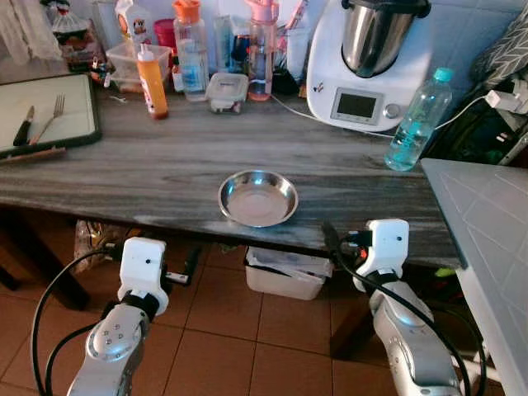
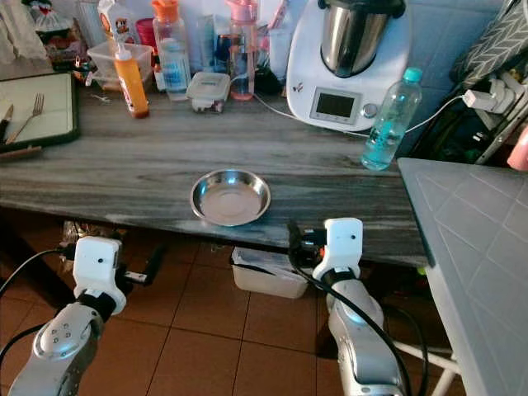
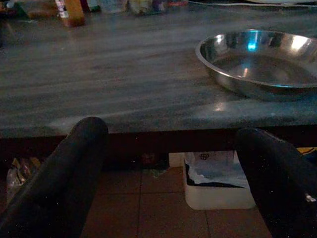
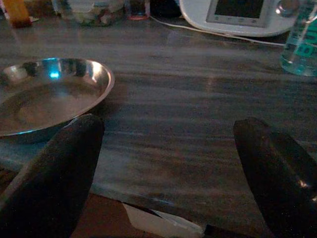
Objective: Setting the table
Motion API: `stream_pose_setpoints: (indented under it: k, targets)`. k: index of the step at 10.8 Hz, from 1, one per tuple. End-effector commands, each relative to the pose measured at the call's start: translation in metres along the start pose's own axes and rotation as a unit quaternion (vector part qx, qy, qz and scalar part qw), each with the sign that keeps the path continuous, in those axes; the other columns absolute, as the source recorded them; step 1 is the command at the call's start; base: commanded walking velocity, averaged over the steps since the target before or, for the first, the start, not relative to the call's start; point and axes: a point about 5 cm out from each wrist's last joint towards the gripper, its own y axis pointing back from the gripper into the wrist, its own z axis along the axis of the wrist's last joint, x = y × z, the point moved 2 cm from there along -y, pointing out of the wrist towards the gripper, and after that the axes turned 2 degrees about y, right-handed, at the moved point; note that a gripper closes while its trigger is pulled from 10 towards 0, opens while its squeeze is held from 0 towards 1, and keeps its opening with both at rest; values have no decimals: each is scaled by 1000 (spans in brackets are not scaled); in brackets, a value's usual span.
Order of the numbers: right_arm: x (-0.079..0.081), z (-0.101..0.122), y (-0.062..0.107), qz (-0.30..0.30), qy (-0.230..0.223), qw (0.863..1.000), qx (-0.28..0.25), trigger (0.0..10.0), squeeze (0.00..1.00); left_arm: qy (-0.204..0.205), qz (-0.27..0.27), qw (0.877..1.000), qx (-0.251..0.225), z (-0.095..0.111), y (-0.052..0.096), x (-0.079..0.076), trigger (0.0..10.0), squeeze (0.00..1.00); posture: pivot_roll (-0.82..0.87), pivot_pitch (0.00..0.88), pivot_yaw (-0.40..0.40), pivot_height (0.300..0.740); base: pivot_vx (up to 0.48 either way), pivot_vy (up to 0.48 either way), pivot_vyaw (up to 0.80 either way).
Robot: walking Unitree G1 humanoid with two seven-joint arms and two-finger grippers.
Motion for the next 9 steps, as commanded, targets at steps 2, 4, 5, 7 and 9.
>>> stream_pose_setpoints:
  k: [2, 4, 5, 7, 9]
  targets:
    - [-1, 8, -1, 2, 8, 1000, -12, 10000, 0, 15, 4, 1000, 3, 0, -3, -2, 10000, 0, 140, 0, -44, 740, 0, 0, -653]
    - [5, 7, -1, 20, -25, 999, -6, 10000, 0, 13, -4, 1000, 0, 2, -4, -7, 10000, 0, 139, 0, -41, 740, 0, 0, 0]
    - [9, 7, -1, 33, -32, 999, -5, 10000, 0, 10, -4, 1000, 0, 3, -4, -7, 10000, 0, 139, 0, -41, 740, 0, 0, 0]
    - [10, 4, -1, 30, -26, 999, 6, 10000, 0, 2, -2, 1000, -2, 5, -3, -6, 10000, 0, 145, 0, -40, 740, 0, 0, 0]
    - [8, 7, -4, 19, -5, 1000, -8, 10000, 0, 10, -5, 1000, 6, 4, -3, -8, 10000, 0, 147, 0, -38, 740, 0, 0, 0]
